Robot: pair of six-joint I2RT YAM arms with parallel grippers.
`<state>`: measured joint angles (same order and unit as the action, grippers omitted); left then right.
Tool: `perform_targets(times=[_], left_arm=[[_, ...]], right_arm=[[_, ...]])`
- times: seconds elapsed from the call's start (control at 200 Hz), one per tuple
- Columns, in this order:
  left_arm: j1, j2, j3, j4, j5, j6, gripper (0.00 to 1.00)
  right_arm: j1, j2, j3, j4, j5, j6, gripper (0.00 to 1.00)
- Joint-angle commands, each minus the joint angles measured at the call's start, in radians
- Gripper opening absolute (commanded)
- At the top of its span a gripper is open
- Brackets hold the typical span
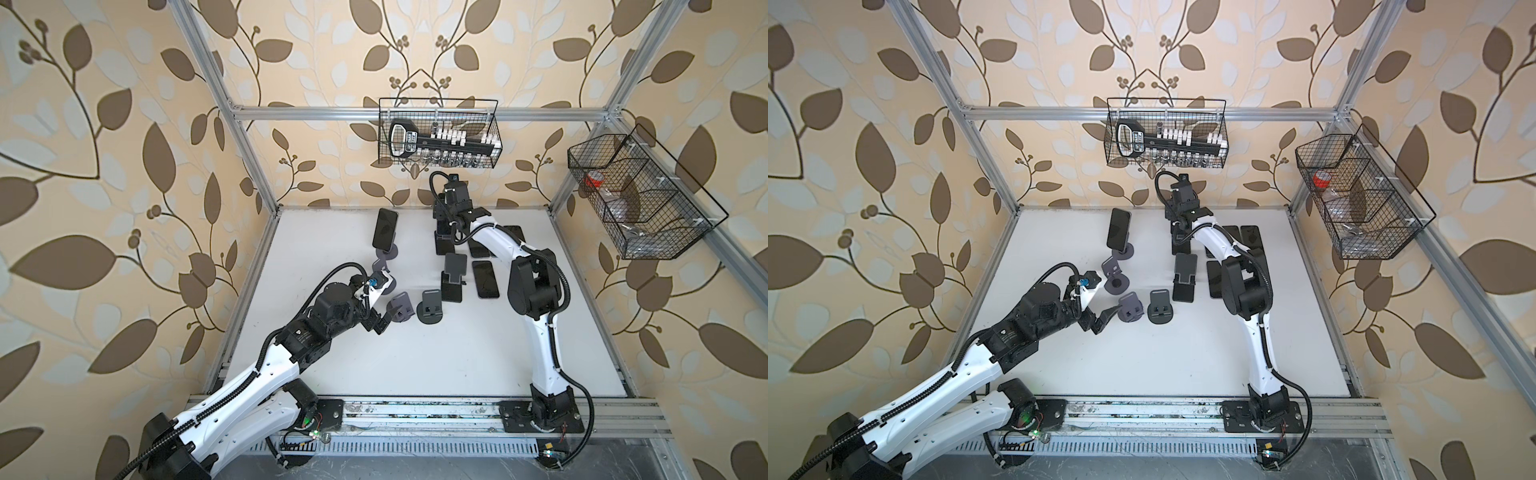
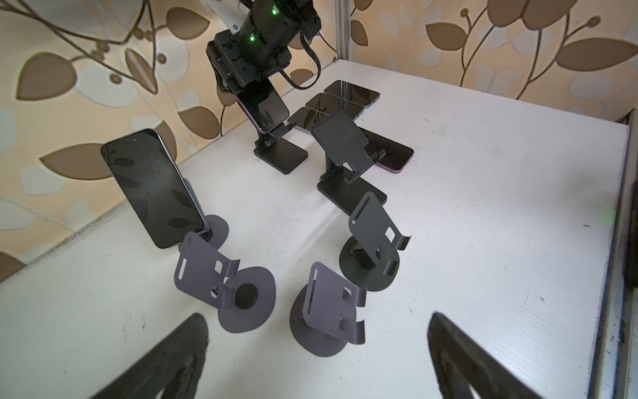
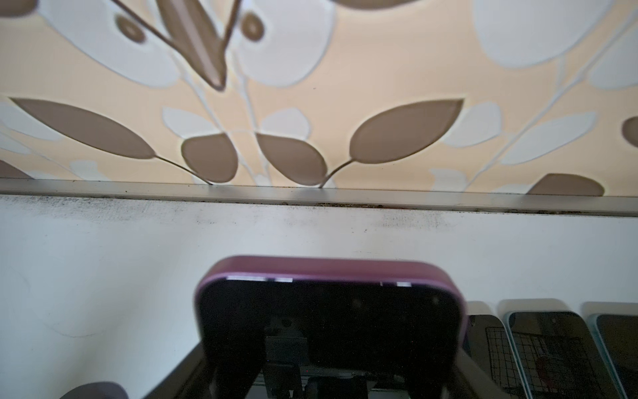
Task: Remove the phone from the phone stand
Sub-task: 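Carry the purple-edged phone up and back toward the robot with the right gripper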
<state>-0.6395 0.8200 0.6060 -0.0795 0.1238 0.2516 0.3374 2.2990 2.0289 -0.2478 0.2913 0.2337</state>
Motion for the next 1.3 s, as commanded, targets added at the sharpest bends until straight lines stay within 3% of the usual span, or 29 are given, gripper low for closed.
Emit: perform_targets(times=[0.0, 0.245, 1.295], left_arm=[[0.010, -0.017, 0.006, 0.021, 0.014, 0.000, 0.99], [0.010, 0.006, 0.011, 0.018, 0.039, 0.002, 0.99], [0.021, 0.006, 0.024, 0.010, 0.060, -0.005, 0.99]], right_arm=[[0.004, -0.078, -0.013, 0.046, 0.002, -0.015, 0.62], [0.003, -0.125, -0.126, 0.139, -0.026, -0.014, 0.61], [0.021, -0.212, -0.173, 0.150, -0.044, 0.028, 0.60]])
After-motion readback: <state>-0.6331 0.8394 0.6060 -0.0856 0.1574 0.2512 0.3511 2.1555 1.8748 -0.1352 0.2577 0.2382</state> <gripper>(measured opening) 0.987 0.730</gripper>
